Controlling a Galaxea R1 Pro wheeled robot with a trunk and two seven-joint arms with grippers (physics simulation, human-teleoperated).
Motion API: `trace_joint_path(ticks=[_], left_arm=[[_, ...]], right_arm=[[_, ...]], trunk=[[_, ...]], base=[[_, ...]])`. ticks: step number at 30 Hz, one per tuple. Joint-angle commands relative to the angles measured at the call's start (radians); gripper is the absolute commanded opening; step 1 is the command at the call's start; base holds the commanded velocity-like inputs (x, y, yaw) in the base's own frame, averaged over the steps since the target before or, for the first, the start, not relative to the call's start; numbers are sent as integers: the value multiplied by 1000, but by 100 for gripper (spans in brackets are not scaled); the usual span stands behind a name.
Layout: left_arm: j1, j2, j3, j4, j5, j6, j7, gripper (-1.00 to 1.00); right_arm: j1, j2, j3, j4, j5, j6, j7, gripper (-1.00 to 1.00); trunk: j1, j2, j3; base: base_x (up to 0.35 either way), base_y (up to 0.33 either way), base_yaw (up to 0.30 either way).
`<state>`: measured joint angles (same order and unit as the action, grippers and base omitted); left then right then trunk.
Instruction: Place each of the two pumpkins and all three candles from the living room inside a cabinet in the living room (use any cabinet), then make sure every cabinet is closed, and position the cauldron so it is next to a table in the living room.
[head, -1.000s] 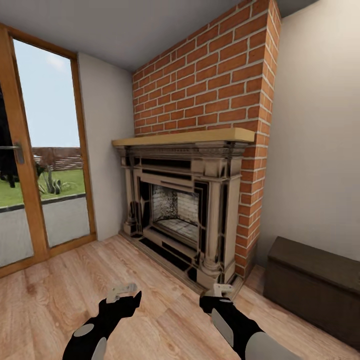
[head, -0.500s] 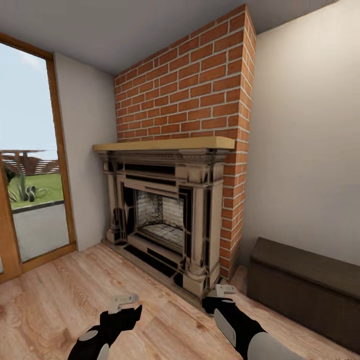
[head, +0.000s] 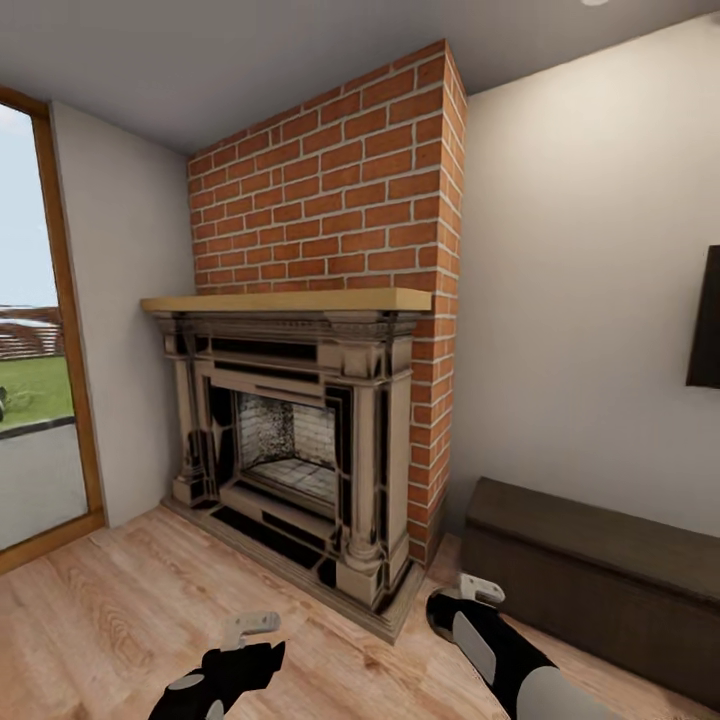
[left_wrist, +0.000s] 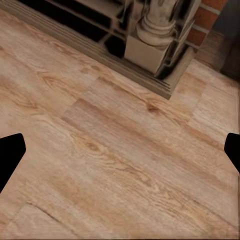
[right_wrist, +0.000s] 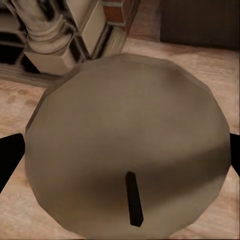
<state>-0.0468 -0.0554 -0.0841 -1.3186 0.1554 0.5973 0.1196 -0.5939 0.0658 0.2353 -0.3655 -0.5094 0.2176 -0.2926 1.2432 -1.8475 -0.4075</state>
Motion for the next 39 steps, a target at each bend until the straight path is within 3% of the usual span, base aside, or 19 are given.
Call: trace_joint_path(ticks=[1,10,39], left_arm=[[-7,0,-1,10,11,4,9,100],[-23,0,0,35,12,6,9,100],[-24,-2,-11,84,5,8,11,100]], right_arm=[[3,-4,4,0,-11,3,-7,-100],[52,-9,-6,1,-18,-5,-5,-100],[55,-1,-3,2,-18,-7,-3,-100]], trunk=[[-4,6,3],[-39,69,41],[-150,272,160]], base=[[0,0,-235],[0,0,-233],[0,0,-230]])
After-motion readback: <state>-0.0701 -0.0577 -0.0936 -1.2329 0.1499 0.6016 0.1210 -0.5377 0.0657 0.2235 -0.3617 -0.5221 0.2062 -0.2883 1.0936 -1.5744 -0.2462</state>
